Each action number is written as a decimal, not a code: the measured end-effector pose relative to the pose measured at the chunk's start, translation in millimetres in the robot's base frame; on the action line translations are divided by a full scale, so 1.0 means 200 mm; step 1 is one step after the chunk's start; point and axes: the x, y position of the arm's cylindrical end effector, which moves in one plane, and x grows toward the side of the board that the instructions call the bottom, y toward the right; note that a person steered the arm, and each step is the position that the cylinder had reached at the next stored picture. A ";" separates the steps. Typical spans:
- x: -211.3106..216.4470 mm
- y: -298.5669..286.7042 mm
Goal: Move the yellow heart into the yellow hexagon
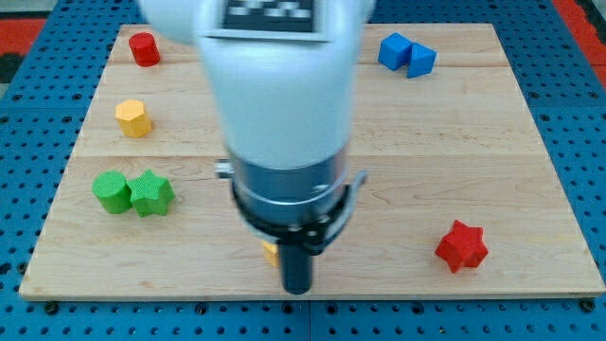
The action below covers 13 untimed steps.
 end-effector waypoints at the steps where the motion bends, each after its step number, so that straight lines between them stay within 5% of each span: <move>1: -0.17 -0.11; 6: -0.88 -0.59; 9: -0.68 -0.72; 11: -0.95 -0.96; 12: -0.98 -0.81; 13: -1.29 -0.58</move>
